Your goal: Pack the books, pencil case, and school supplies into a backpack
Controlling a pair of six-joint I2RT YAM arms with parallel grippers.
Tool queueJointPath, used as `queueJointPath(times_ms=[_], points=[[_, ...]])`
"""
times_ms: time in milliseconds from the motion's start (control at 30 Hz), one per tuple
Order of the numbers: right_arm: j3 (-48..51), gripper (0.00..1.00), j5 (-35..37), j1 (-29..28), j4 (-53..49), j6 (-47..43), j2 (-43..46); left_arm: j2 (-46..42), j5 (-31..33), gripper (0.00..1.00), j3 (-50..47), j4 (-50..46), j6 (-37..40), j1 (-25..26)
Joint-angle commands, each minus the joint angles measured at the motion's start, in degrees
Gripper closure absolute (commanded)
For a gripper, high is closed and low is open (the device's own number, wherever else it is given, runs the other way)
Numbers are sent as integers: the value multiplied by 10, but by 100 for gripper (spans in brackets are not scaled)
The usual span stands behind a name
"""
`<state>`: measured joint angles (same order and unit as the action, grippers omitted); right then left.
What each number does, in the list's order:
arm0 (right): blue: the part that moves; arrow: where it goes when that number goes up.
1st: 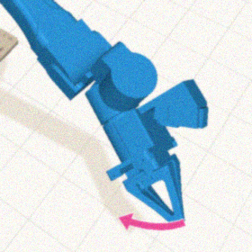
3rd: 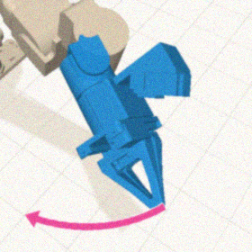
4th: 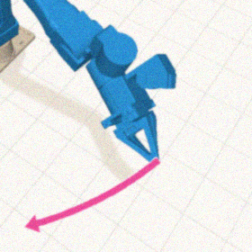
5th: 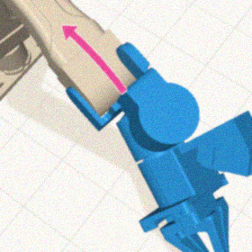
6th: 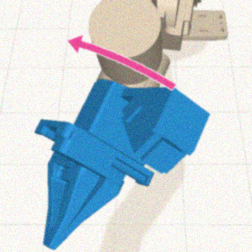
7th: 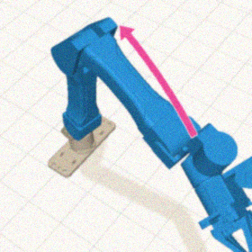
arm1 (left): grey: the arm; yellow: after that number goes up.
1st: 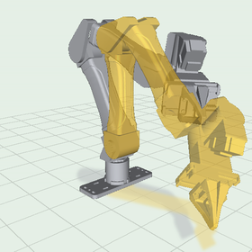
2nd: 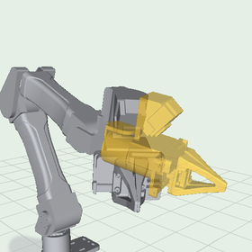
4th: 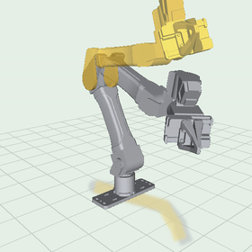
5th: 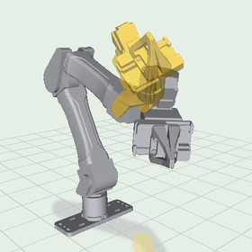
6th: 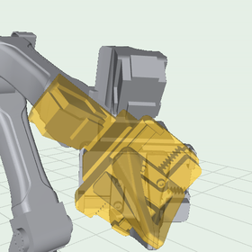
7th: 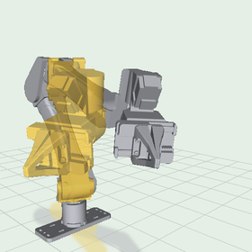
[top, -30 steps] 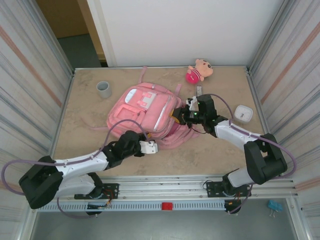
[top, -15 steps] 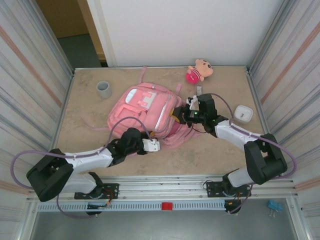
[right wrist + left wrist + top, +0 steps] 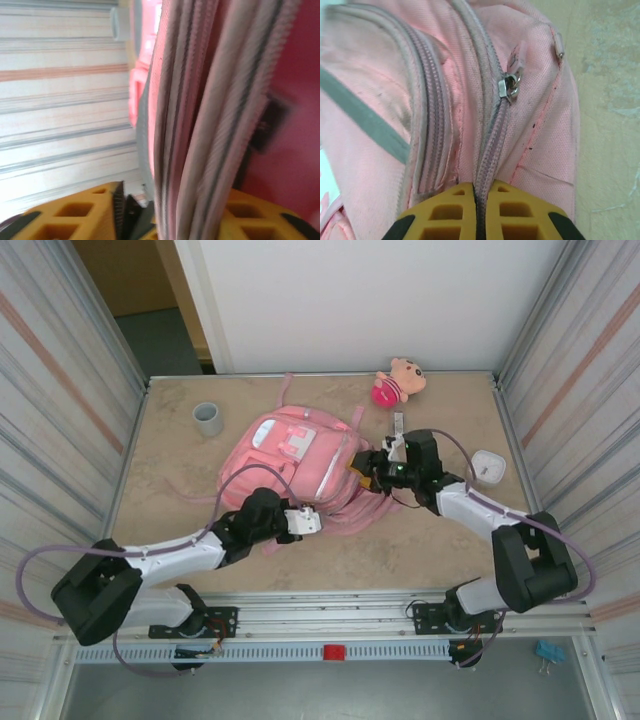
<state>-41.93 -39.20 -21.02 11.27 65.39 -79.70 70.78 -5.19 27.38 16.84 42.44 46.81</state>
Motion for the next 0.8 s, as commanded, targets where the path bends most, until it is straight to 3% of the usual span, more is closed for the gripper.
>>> queueJointPath(times_ms=[0, 133, 233, 333, 500, 767], points=[[-13, 51, 60, 2, -141, -119, 75, -38, -41, 100, 29, -39, -80, -9], [-34, 50, 169, -19, -309, -232, 169, -50, -120, 100, 44, -78, -127, -43], [-17, 50, 213, -53, -338, -270, 235, -50, -137, 100, 54, -101, -134, -50], [-10, 49, 200, -102, -330, -309, 265, -50, -156, 100, 67, -124, -141, -56], [-46, 48, 200, -189, -319, -358, 187, -56, -182, 100, 70, -127, -159, -67], [-113, 39, 197, -221, -315, -441, 58, -65, -207, 100, 65, -117, -171, -80]])
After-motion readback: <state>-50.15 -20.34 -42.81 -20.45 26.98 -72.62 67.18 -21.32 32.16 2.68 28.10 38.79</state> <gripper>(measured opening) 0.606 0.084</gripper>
